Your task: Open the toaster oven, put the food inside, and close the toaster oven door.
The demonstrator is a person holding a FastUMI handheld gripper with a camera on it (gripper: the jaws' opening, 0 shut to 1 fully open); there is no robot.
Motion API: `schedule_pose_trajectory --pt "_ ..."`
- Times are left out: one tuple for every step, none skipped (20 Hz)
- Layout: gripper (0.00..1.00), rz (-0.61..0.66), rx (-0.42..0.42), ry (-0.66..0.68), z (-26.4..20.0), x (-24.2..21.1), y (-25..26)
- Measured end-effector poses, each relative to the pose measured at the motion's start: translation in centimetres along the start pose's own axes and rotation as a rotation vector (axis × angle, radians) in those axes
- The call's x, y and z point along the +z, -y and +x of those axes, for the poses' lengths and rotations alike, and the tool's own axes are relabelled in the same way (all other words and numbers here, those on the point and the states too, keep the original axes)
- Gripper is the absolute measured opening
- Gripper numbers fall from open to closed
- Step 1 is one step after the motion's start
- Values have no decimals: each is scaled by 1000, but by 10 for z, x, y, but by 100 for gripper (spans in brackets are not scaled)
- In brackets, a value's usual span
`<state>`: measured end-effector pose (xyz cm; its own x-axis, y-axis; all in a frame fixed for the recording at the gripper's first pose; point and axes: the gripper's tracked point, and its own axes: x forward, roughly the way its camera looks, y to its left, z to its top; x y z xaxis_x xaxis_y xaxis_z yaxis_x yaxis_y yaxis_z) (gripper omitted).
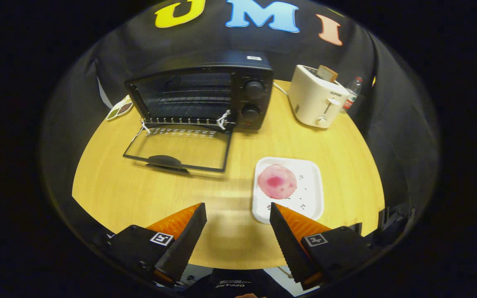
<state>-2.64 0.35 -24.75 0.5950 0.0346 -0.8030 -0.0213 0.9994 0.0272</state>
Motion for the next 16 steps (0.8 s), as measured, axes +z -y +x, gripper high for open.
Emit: schedule_pose_trajectory --pt "98 12 -9 -1 -1 0 16" --pt "98 20 -10 -13 0 0 29" --pt "99 30 -6 -29 2 -3 39" --pt "99 50 -11 -42 5 -3 54" --pt "99 70 -19 -52 9 -3 69" --pt "99 83 -25 -64 14 -3 81" --pt "99 83 -32 -83 20 -5 93" --pt "99 66 -38 -111 27 -8 106" --pt "99 49 -38 -139 34 -12 117" --pt "99 45 -34 -162 39 -14 125" --pt "99 60 -26 -188 45 -16 133" --pt "99 84 -12 -209 51 -16 139" --pt "99 105 1 -230 57 -18 143" --pt "99 119 17 -256 63 -19 147" --pt "99 121 26 -280 70 -22 151" --pt "99 116 31 -301 77 -23 156"
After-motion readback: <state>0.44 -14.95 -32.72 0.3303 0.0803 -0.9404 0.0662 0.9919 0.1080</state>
